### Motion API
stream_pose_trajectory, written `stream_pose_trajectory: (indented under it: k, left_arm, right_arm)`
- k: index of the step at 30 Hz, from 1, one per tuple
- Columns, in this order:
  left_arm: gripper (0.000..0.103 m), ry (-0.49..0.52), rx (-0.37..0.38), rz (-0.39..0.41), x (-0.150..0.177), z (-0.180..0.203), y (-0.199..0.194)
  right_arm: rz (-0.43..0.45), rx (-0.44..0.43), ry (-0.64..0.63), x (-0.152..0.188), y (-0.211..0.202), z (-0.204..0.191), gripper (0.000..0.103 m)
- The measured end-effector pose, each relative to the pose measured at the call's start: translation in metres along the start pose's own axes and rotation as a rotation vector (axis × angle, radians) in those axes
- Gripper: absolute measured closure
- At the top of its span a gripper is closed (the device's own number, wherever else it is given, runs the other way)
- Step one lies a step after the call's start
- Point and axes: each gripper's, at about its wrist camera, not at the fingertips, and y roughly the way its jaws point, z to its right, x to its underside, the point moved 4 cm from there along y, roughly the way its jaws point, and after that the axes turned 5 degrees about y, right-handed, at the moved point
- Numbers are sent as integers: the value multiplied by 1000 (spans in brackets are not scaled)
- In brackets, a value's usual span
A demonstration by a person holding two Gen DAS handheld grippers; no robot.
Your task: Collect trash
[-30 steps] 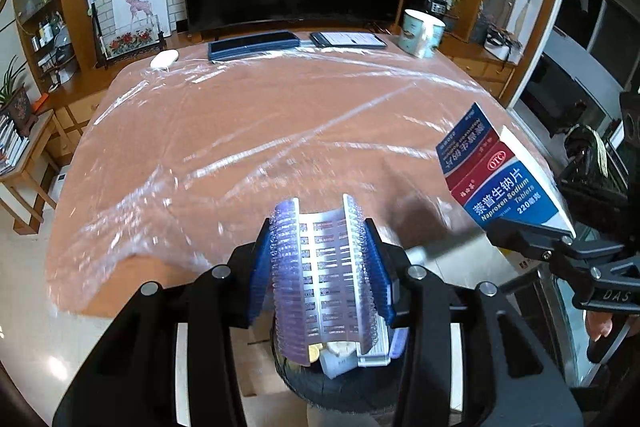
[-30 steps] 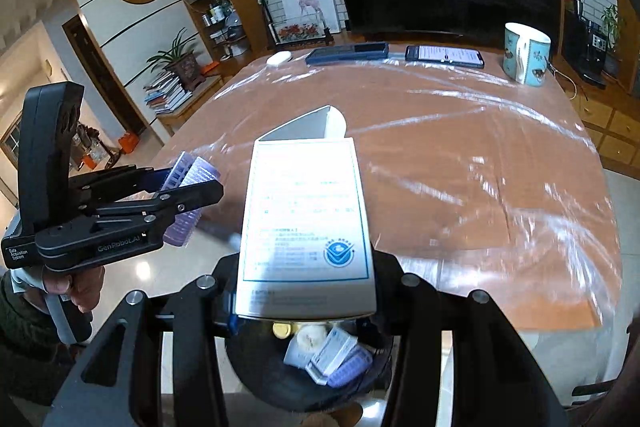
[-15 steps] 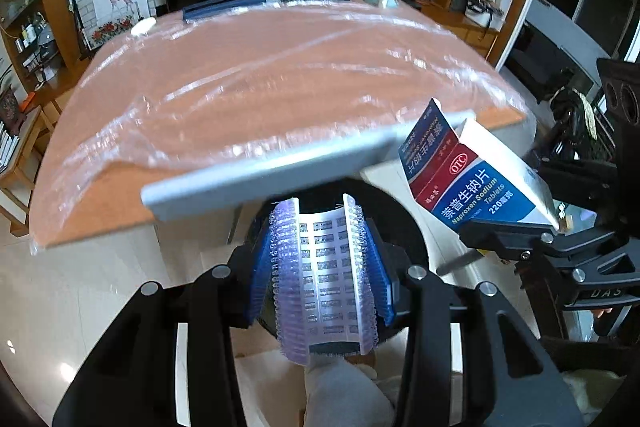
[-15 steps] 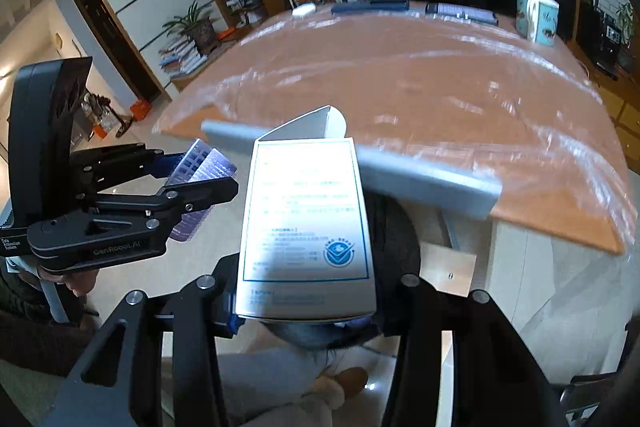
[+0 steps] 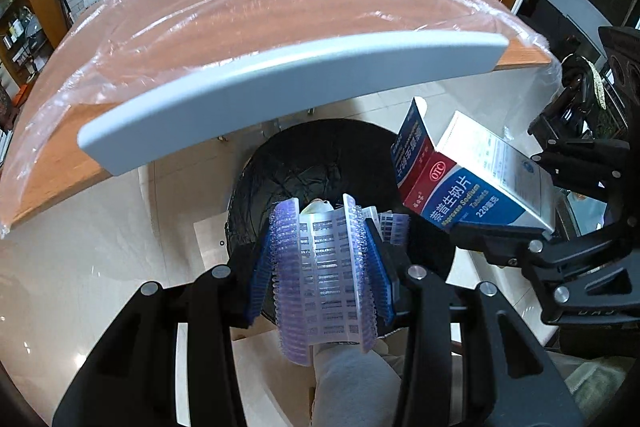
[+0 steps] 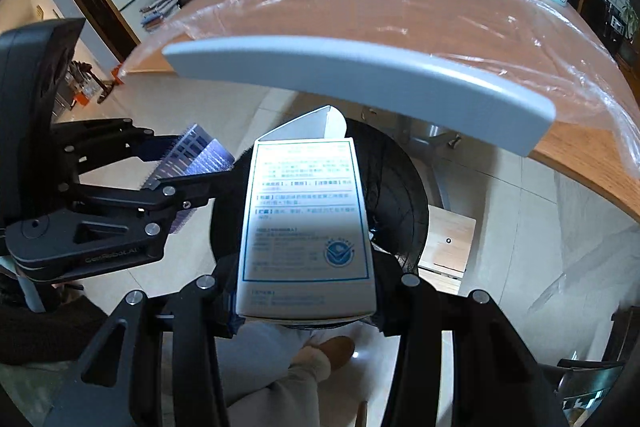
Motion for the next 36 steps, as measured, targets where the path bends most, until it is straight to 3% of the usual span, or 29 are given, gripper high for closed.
stream_pose_trajectory:
  k: [10, 11, 13, 15, 21, 24, 27, 29, 31, 36]
  left_arm:
    - [56, -12, -3, -43, -2, -9, 27]
    - [50, -17, 2, -49, -2, -9, 30]
    - [43, -24, 5, -56, -2, -10, 32]
    - [36, -25, -1, -57, -2, -11, 32]
    - [36, -39, -2, -49, -5, -19, 22]
    - [36, -41, 27, 1, -14, -23, -1]
    - [28, -38, 59, 105, -30, -28, -39]
    - [13, -32, 17, 196, -48, -37, -64]
    - [6, -54, -53, 275, -71, -58, -78]
    - [6, -203, -182, 298, -119, -134, -68]
  right_arm:
    - [-50, 12, 17, -6, 31, 2, 55]
    - [-51, 10, 20, -7, 32, 2, 51]
    - [-48, 1, 31, -10, 33, 4, 30]
    - [-46, 6, 40, -12, 33, 6, 27]
    - [-27, 10, 52, -15, 16, 9, 27]
    - [39, -17, 45, -27, -21, 5, 25]
    - [159, -15, 16, -50, -61, 3, 12]
    - [228, 30, 16, -71, -79, 9, 5]
    - [293, 91, 41, -95, -90, 25, 4]
    - [343, 263, 187, -156, -82, 95, 4]
